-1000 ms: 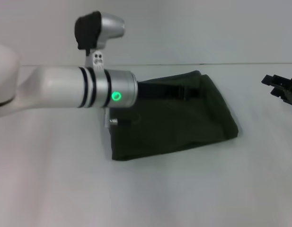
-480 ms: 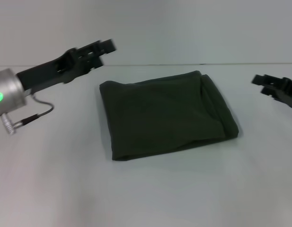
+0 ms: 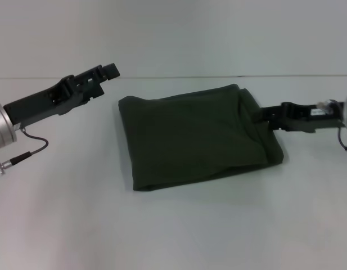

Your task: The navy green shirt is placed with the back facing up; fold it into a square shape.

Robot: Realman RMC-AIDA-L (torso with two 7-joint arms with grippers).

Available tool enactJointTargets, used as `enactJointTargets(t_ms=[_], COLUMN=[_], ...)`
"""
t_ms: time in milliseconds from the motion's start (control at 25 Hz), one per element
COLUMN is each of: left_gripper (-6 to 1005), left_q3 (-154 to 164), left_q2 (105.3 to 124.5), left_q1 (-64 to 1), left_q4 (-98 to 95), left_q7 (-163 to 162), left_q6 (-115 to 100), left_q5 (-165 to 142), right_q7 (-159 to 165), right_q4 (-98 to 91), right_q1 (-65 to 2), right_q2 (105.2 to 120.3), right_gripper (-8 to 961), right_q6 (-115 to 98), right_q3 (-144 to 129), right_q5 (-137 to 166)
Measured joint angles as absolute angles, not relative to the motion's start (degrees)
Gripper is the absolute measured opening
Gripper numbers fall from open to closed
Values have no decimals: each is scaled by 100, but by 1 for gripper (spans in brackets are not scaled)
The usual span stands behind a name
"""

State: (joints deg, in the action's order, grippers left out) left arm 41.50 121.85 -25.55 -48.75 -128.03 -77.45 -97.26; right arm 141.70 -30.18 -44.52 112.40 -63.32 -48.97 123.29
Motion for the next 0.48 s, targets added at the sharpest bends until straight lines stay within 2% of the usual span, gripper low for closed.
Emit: enactJointTargets(t_ms=[240, 480], left_gripper=[950, 950], left_q3=[4137, 4171], left_q2=[12207, 12225], left_q1=[-2534, -2508], left_q4=[-4875, -4876], left_q7=[-12674, -12573], left_q6=[-7703, -7717], left_q5=[-9776, -9776], right_q7=[14940, 15239], right_q4=[-2911, -2702], right_q1=[-5059, -5319], right_q2=[11232, 11254], right_gripper=[606, 606], right_q6=[-6096, -5887], right_q3=[-4904, -4905], right_q5=[13392, 13861])
